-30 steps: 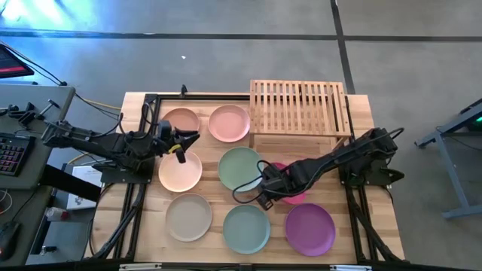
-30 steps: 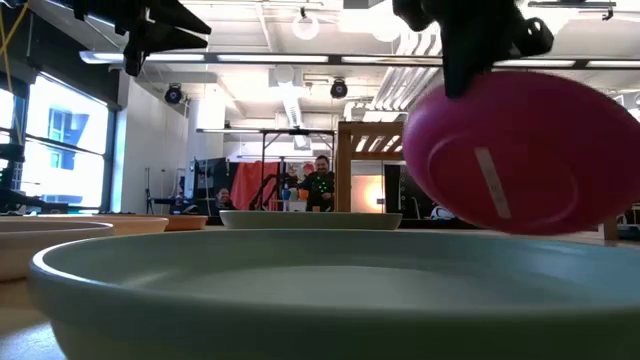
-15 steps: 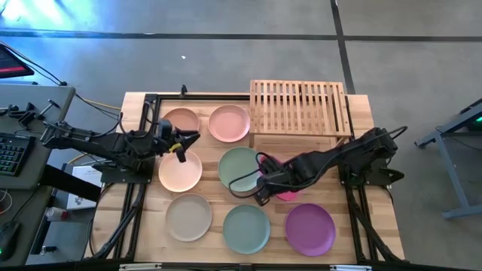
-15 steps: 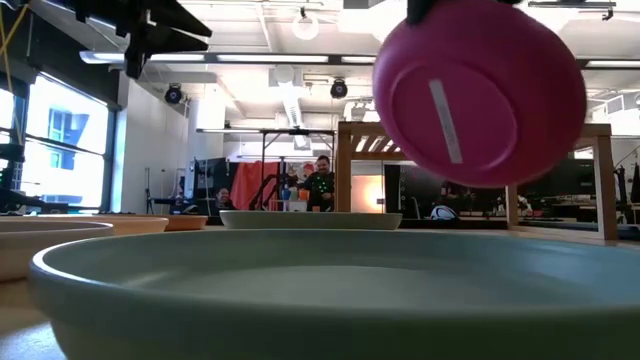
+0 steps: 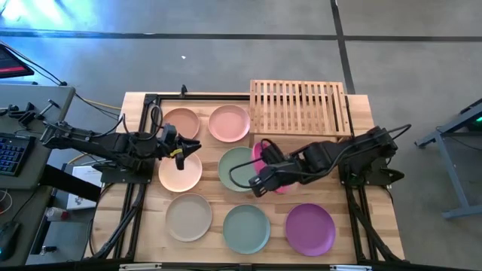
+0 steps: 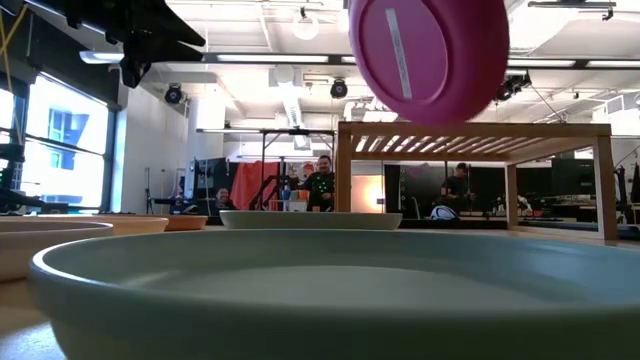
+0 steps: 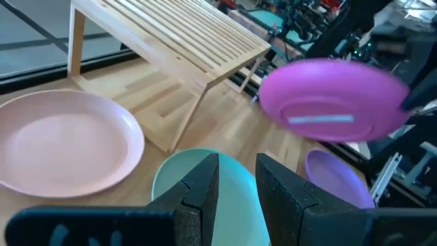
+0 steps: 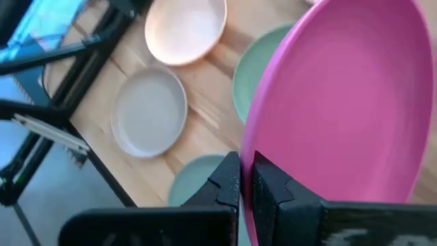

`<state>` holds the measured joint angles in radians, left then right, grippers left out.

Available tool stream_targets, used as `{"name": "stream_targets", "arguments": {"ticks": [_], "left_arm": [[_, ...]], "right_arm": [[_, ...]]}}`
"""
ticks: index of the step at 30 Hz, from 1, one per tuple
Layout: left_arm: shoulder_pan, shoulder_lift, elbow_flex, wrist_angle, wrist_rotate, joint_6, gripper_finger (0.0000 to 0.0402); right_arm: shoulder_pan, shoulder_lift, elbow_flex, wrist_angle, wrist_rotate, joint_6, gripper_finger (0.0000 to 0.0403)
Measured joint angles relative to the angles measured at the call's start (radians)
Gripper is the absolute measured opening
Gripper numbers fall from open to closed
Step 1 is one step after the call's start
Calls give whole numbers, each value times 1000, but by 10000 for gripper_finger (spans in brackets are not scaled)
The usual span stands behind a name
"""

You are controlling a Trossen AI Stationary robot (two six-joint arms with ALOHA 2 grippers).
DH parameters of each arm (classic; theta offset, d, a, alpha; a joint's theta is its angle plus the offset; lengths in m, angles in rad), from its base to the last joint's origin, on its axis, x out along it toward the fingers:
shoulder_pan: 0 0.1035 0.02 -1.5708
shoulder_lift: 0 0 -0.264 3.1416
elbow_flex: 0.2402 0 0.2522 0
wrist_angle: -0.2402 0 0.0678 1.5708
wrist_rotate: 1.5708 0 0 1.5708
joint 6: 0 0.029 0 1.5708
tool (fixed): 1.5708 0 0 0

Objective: Place and stack plates onto a shelf
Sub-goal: Put the pink plate on the shelf

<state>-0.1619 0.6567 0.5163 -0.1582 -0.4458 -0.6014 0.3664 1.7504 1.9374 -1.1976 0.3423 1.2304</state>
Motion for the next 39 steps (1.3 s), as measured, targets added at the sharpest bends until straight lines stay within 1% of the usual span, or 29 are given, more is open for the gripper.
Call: {"name": "stream_targets", "arguments": {"ticks": [7, 15, 21, 33, 39], "left_arm": [[0, 0, 0, -18, 0, 1, 85], [0, 0, 0, -82, 15, 0, 85], [0, 0, 0, -99, 18, -25, 85], [0, 0, 0, -109, 18, -78, 85], [0, 0, 0, -109, 17, -78, 85]], "right_arm": [[-20, 0, 80, -87, 53, -30, 0], [-88, 0, 167, -243, 100, -99, 0], [-144, 0, 222, -377, 109, -169, 0], [-316, -6, 225, -373, 129, -503, 0], [-411, -6, 225, -374, 167, -676, 0]]}}
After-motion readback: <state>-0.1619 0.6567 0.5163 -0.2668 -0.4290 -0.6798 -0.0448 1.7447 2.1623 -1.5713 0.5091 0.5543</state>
